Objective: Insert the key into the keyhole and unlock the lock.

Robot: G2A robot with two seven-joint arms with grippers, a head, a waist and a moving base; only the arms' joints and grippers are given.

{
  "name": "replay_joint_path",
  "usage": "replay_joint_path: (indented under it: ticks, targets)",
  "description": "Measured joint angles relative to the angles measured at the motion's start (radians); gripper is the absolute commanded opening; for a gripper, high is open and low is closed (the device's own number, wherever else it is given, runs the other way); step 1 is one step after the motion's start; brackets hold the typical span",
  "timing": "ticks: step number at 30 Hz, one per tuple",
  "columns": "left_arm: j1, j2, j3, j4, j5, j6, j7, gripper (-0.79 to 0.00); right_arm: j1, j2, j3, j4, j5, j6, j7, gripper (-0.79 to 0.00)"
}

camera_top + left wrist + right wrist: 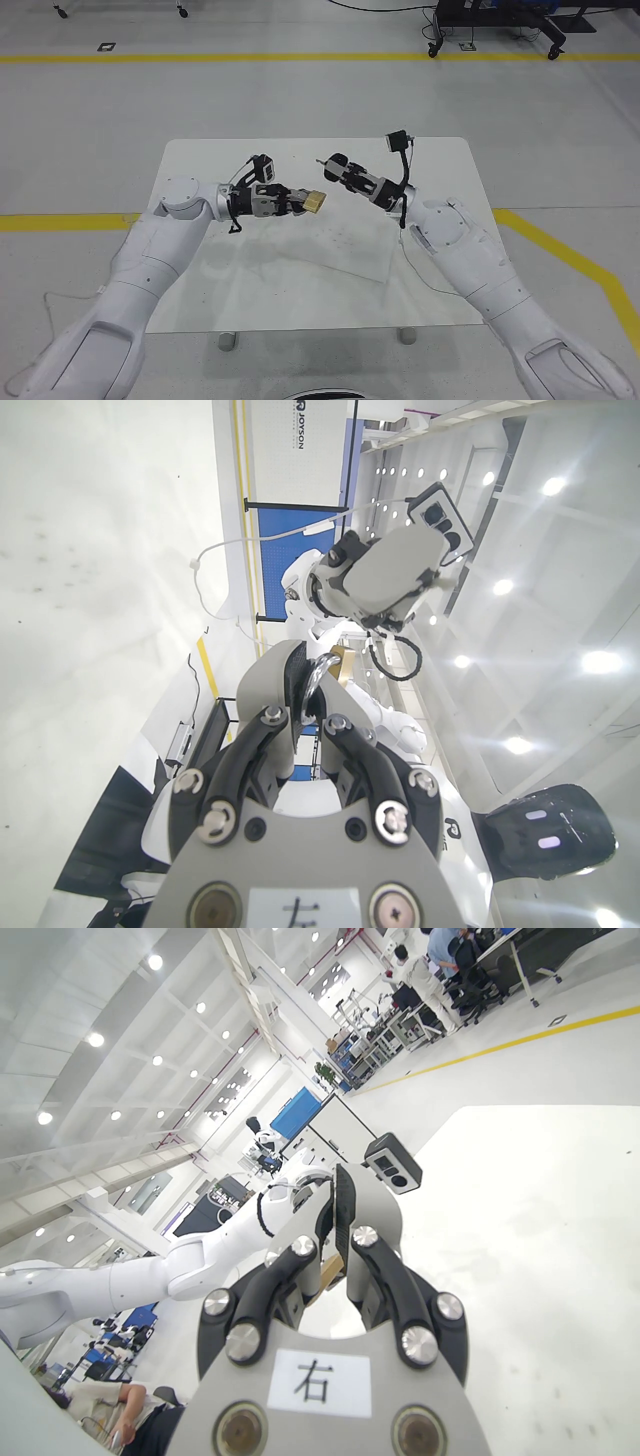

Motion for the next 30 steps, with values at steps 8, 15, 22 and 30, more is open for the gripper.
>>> replay_joint_path:
  ticks: [8, 15, 22, 30]
  targets:
    - [0.001, -0.005, -0.007, 0.008, -0.020, 0.008, 0.000, -0.785, 0.015, -0.007, 0.007, 0.031, 0.013, -0.024, 0.029, -0.785]
    - [-0.017, -0.015, -0.001, 0.025, -0.032, 0.021, 0.002, -0.785, -0.007, -0.005, 0.005, 0.004, 0.054, -0.024, 0.136, -0.785]
    - [-0.037, -0.029, 0.014, 0.050, -0.037, 0.021, 0.003, -0.785, -0.057, -0.002, -0.008, -0.042, 0.092, -0.035, 0.227, -0.785]
    - [-0.059, -0.045, 0.021, 0.087, -0.058, 0.021, 0.008, -0.785, -0.052, -0.007, 0.020, -0.002, 0.082, -0.081, 0.149, -0.785]
